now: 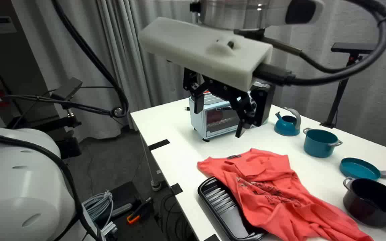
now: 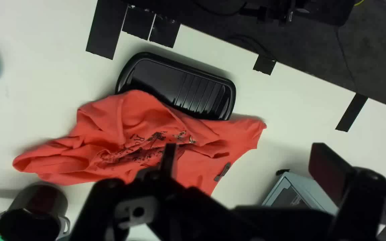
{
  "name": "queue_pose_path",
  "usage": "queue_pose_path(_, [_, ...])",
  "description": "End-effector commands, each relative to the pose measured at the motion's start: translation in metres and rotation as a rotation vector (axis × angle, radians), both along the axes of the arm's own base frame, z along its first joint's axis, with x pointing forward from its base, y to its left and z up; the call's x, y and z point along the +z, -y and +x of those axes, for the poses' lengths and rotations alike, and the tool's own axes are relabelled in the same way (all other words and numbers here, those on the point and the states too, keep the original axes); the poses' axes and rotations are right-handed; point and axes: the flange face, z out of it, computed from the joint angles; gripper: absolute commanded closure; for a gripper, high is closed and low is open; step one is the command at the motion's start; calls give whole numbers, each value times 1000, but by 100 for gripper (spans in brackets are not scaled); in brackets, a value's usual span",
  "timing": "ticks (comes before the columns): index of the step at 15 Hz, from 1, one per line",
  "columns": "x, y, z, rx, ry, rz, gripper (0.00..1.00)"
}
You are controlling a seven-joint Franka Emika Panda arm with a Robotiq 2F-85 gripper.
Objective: Fold the sweatshirt from bottom to top
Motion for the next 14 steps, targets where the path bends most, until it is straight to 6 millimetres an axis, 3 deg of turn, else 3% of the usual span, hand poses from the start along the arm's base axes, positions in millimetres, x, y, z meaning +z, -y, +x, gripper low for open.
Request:
queue_pose_path(1, [0, 0, 1, 0, -2, 1, 0])
queue_pose_path(7, [-1, 0, 5, 0, 6, -7, 0])
queue_pose_path(11, [-20, 8, 48, -33, 14, -54, 0])
queue_pose_path(14, [-56, 20, 91, -76, 8, -114, 0])
